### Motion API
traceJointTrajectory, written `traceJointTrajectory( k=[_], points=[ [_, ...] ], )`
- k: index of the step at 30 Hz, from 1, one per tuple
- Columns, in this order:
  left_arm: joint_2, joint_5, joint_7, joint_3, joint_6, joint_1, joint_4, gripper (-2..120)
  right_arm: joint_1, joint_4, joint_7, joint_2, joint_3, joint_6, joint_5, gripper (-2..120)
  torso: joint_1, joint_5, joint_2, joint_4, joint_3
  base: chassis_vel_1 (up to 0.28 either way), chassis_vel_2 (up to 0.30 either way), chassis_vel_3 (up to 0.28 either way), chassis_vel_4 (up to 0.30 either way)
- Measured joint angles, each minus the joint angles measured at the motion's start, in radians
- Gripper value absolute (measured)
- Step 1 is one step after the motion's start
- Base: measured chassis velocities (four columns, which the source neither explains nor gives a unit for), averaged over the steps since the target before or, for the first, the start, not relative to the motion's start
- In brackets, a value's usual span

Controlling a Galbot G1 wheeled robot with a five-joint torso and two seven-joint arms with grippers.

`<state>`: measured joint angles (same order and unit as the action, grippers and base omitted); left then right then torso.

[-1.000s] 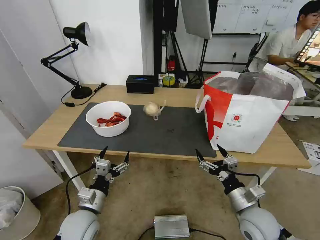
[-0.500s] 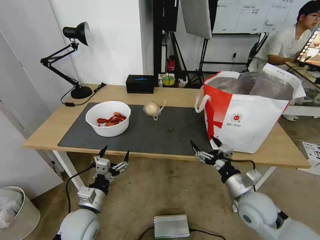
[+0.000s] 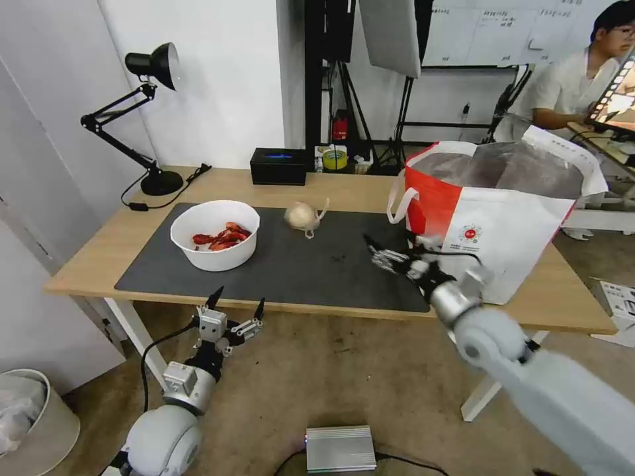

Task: Pick up the trash from the table and place it into the takeout bag.

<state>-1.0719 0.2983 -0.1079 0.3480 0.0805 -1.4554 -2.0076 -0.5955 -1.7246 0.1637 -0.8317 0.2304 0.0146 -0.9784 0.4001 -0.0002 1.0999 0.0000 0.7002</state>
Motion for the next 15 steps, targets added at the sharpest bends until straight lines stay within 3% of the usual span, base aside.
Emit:
traceJointTrajectory(
  k=[10,15],
  points=[
    [0.003,-0.004,-0.001,0.011,0.003,-0.005,0.017,100,0.304,0.379,0.021,-0.251,0.209,-0.044,-0.005,100,0.0,0.0,0.0,0.0004,0.0,0.0,0.0,0.0,0.0],
    [0.003,-0.002,-0.002,0.016,0.003,-0.003,0.017,100,0.37,0.487,0.007,-0.313,0.25,-0.047,-0.006,100,0.0,-0.0001,0.0,0.0,0.0,0.0,0.0,0.0,0.0]
  ],
)
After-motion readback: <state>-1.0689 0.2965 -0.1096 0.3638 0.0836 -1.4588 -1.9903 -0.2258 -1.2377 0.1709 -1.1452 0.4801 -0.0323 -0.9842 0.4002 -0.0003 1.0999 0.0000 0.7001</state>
